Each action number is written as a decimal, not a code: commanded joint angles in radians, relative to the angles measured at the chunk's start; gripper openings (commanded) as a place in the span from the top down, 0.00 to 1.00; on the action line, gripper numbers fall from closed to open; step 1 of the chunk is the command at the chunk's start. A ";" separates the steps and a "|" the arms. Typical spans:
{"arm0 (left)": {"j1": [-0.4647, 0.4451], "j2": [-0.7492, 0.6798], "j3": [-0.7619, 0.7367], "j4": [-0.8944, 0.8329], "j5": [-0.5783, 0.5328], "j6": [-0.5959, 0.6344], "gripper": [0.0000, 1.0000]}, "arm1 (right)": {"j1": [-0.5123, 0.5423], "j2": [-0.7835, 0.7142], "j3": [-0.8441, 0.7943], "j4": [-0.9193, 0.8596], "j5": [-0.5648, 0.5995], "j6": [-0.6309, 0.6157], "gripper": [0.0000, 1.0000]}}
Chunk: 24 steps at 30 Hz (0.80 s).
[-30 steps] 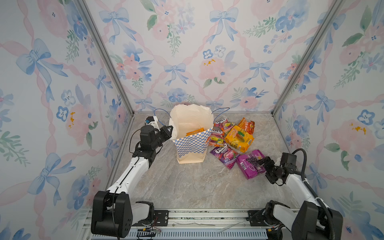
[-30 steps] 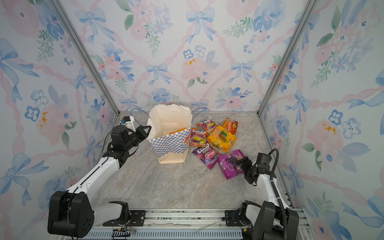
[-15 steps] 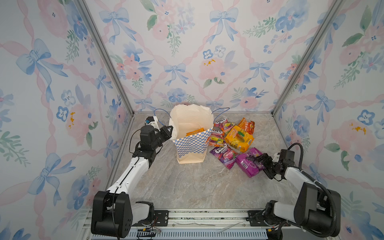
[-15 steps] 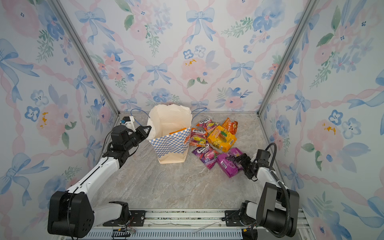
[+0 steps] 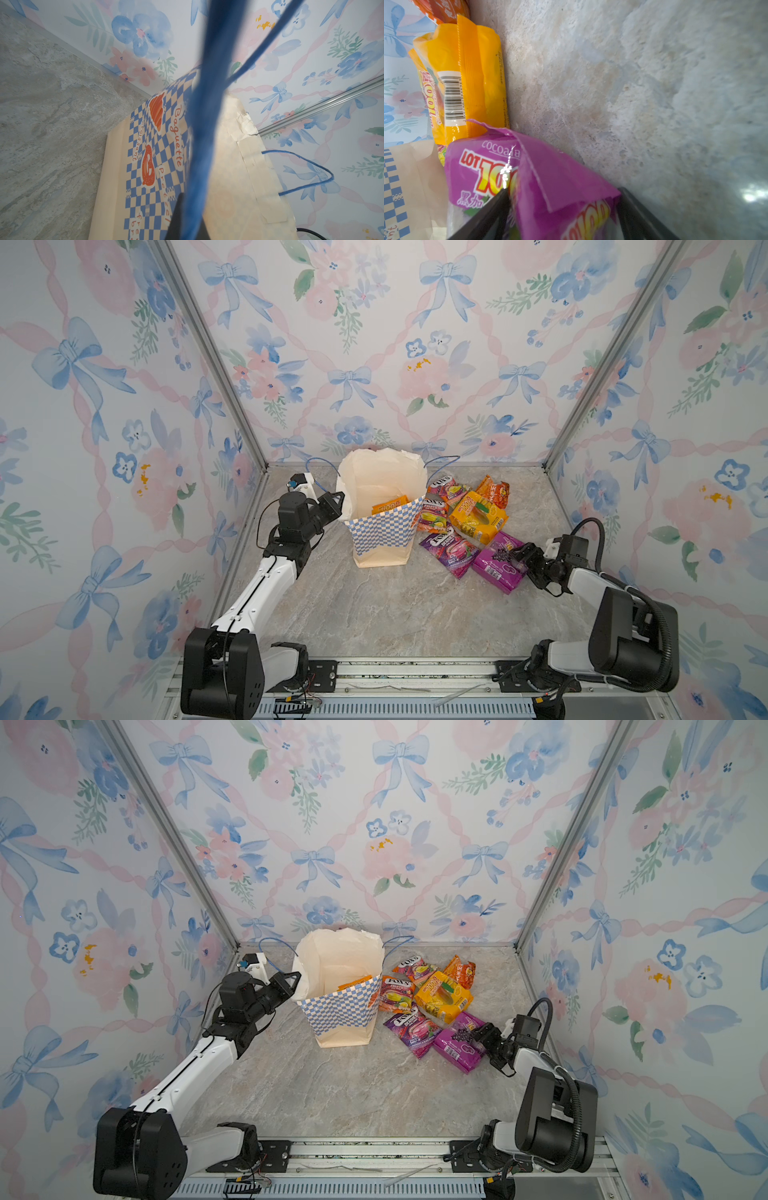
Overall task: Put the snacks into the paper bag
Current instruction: 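Close the right gripper on the purple bag's top edge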
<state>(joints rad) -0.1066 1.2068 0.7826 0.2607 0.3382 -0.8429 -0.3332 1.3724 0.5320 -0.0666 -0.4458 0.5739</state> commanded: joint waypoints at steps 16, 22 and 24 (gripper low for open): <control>0.009 0.008 -0.002 0.002 0.003 0.005 1.00 | 0.028 -0.206 -0.052 -0.307 -0.028 0.044 0.03; 0.007 0.015 0.002 0.002 0.015 0.004 1.00 | 0.073 -0.128 -0.043 -0.230 -0.023 0.090 0.03; 0.008 0.004 -0.003 0.002 0.010 0.005 1.00 | 0.086 -0.087 -0.037 -0.196 -0.009 0.099 0.03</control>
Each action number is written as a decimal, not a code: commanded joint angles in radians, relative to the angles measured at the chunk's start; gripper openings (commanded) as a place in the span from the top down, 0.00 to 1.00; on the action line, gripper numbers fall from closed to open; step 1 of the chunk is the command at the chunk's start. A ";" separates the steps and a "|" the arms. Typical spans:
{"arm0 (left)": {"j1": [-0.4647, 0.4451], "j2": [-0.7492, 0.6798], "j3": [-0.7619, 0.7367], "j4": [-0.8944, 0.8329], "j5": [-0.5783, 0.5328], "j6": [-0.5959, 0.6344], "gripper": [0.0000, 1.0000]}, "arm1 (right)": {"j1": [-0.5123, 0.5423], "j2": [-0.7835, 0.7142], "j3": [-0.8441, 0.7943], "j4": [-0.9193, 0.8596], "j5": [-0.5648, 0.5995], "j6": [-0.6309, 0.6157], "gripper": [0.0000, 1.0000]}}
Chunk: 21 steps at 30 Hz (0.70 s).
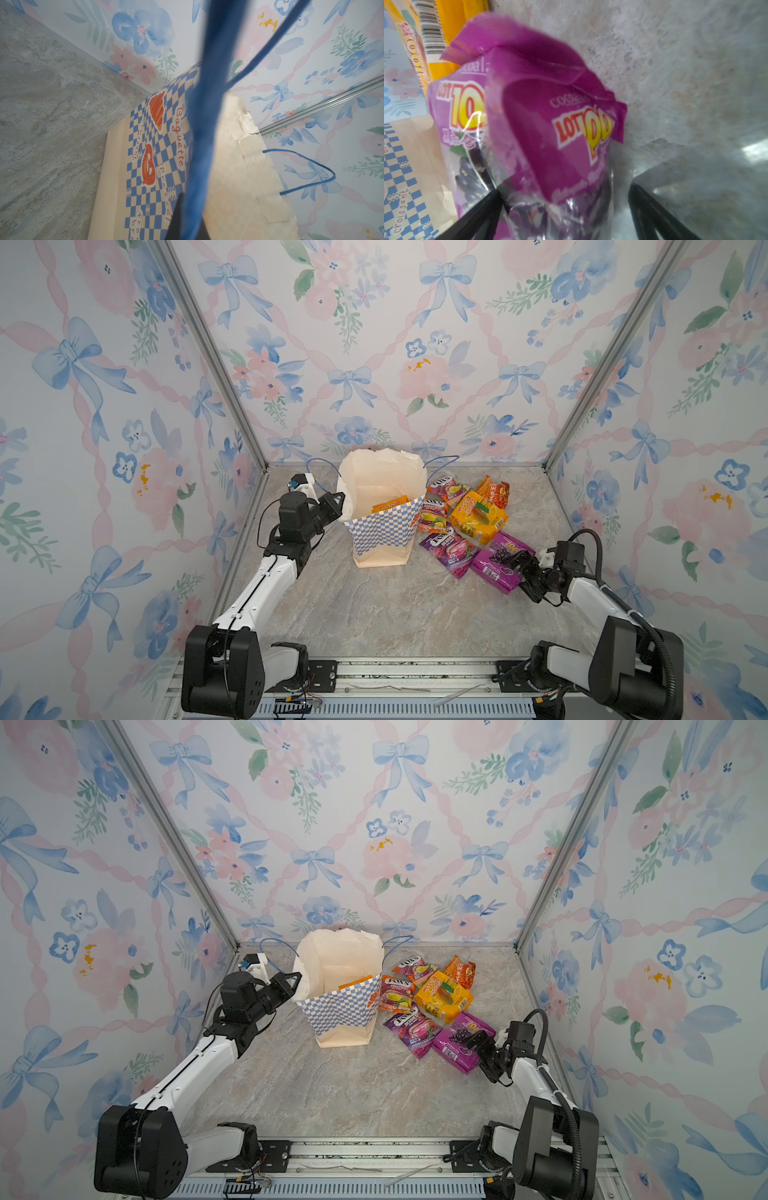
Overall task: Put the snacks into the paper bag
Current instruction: 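Close the right gripper on the purple bag's top edge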
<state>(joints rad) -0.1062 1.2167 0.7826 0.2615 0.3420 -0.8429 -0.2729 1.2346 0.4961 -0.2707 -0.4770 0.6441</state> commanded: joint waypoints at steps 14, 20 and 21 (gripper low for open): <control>0.010 -0.037 -0.007 -0.007 -0.014 0.007 1.00 | 0.028 0.209 0.001 0.128 0.036 0.015 0.40; 0.009 -0.024 -0.001 -0.007 -0.008 0.007 1.00 | 0.009 0.175 -0.002 0.106 0.012 -0.009 0.73; 0.010 -0.024 -0.002 -0.007 -0.007 0.006 1.00 | 0.007 0.168 0.000 0.099 0.007 -0.013 0.79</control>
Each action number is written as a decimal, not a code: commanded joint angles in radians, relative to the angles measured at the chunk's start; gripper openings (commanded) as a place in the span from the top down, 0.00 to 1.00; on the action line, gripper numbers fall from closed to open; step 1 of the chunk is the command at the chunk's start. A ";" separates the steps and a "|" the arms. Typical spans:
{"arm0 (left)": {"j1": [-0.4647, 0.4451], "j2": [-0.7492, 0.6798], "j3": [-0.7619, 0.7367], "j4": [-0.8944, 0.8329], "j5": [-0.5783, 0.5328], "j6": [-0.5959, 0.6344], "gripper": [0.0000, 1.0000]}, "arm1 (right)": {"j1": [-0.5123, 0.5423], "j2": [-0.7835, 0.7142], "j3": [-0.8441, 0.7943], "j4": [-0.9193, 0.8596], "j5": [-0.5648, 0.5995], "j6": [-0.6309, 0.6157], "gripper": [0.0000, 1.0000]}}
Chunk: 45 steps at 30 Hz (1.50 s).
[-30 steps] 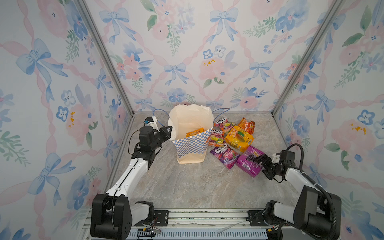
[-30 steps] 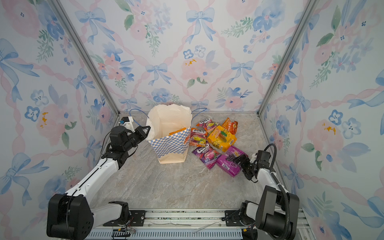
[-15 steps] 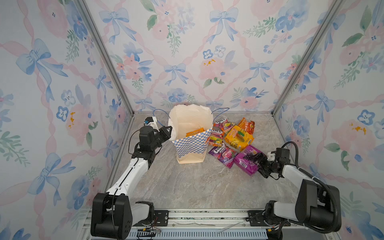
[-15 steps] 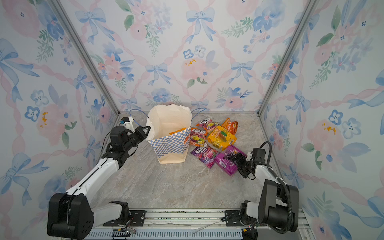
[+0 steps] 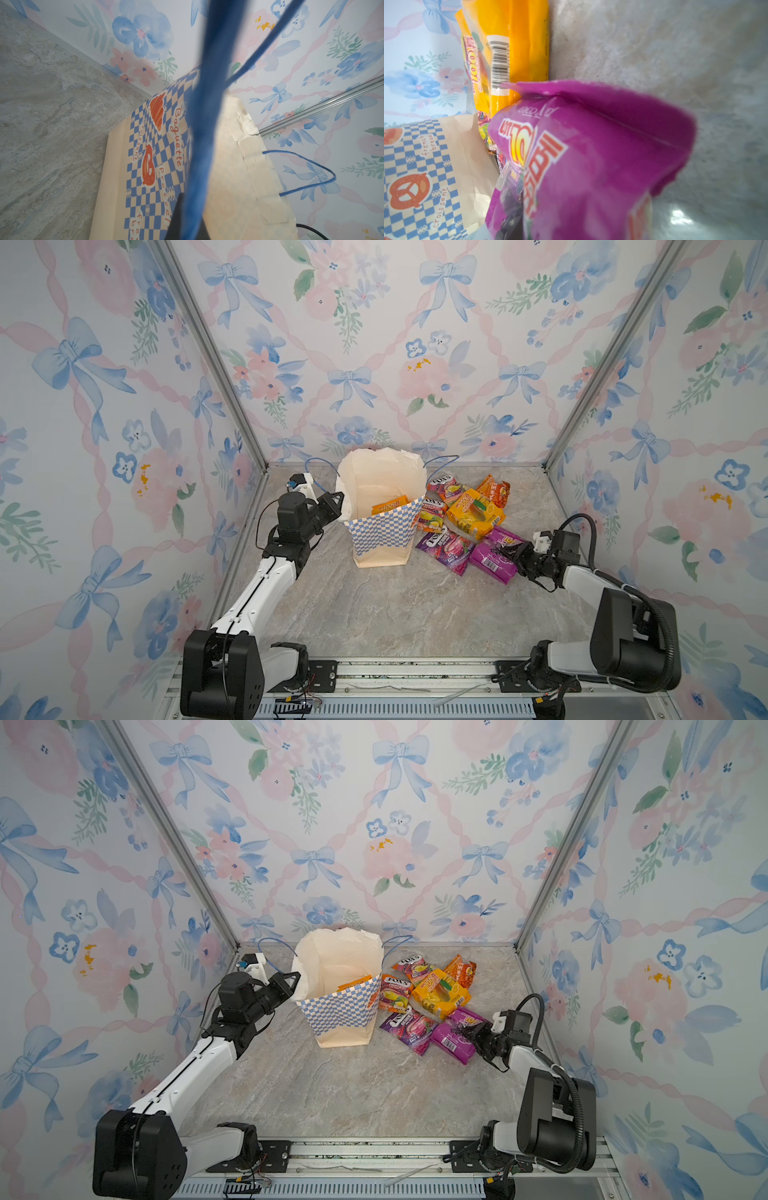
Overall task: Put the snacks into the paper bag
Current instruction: 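Close the right gripper on the purple bag's top edge, then lift the purple grape bag with the right gripper toward the paper bag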
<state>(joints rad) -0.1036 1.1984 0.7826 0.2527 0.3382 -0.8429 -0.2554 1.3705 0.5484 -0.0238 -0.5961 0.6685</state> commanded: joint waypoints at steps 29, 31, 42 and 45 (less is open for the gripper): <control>0.007 -0.002 0.006 0.010 0.019 0.002 1.00 | 0.075 -0.425 0.699 -0.703 0.085 -0.065 1.00; 0.008 -0.002 0.009 0.011 0.024 0.000 1.00 | 0.157 -0.400 0.830 -0.708 0.146 -0.069 1.00; 0.000 0.024 0.044 0.029 0.041 -0.011 1.00 | 0.625 0.006 1.436 -0.679 0.374 -0.163 1.00; -0.005 0.027 0.046 0.032 0.036 -0.010 1.00 | 0.721 0.163 1.631 -0.715 0.444 -0.220 1.00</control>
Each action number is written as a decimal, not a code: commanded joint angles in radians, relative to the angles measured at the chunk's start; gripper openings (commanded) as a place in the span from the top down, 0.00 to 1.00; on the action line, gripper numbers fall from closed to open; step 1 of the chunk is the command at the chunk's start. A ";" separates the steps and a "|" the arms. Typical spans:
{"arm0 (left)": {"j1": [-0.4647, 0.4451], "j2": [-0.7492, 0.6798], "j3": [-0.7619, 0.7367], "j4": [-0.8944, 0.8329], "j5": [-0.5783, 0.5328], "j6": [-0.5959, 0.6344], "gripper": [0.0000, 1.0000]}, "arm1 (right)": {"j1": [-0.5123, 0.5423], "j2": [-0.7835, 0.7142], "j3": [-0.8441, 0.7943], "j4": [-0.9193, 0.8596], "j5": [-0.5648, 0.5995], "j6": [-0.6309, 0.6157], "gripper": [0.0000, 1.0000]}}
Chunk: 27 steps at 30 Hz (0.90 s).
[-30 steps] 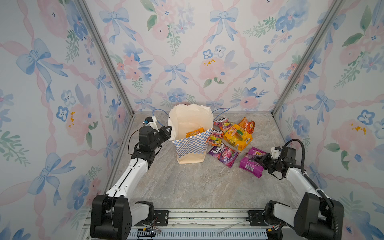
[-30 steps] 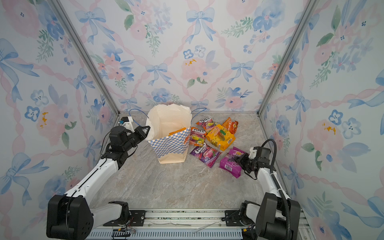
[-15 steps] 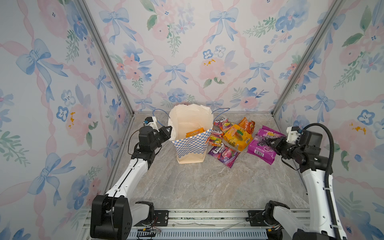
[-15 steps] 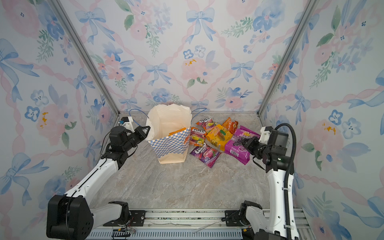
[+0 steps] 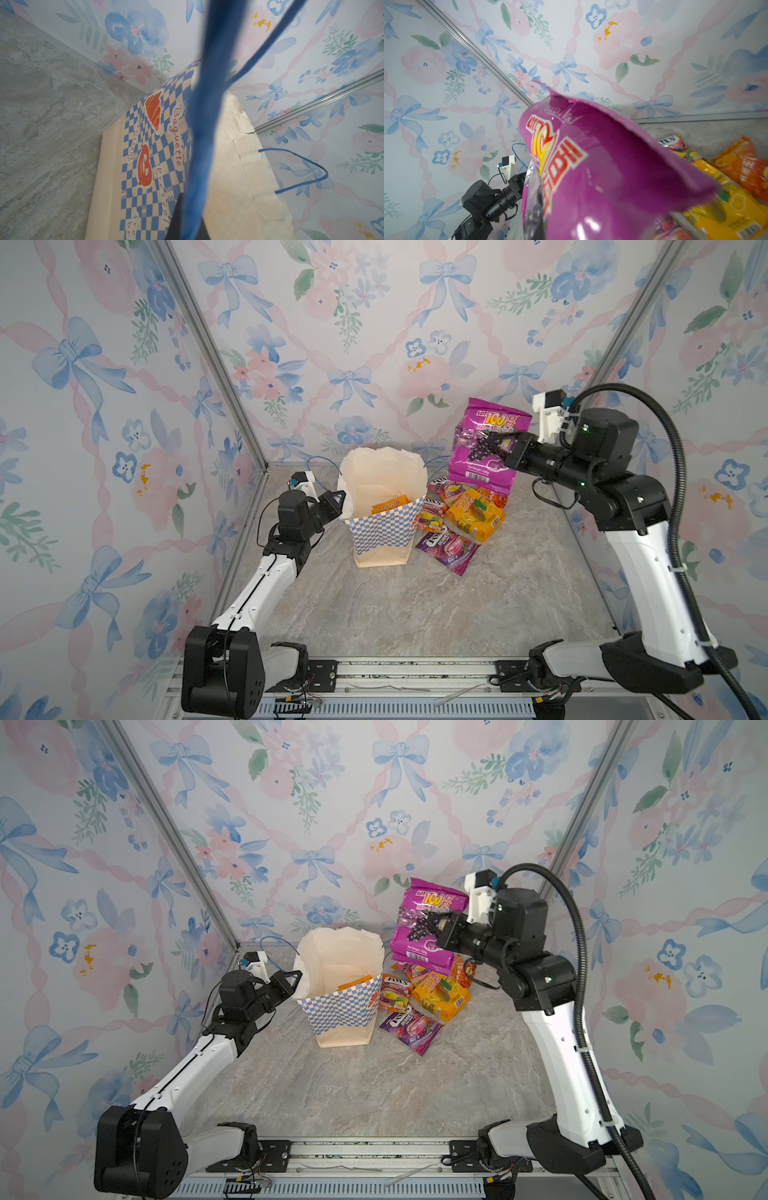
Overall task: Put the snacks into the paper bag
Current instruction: 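Lift the purple grape bag with the right gripper toward the paper bag, then lower the purple grape bag into the paper bag and open the right gripper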
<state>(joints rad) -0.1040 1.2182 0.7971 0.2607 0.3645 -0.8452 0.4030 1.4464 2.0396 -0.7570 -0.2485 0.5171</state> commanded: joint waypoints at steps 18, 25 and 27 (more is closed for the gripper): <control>-0.017 0.010 0.033 0.034 0.009 -0.012 1.00 | 0.162 0.619 0.498 0.147 -0.034 -0.014 1.00; -0.019 0.010 0.036 0.041 0.013 -0.017 1.00 | 0.191 0.685 0.492 0.155 -0.077 -0.031 1.00; -0.018 0.012 0.036 0.043 0.014 -0.018 1.00 | 0.201 0.693 0.486 0.140 -0.073 -0.051 1.00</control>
<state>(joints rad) -0.1177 1.2217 0.8024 0.2676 0.3649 -0.8509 0.5838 2.1487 2.4744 -0.7113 -0.2844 0.4858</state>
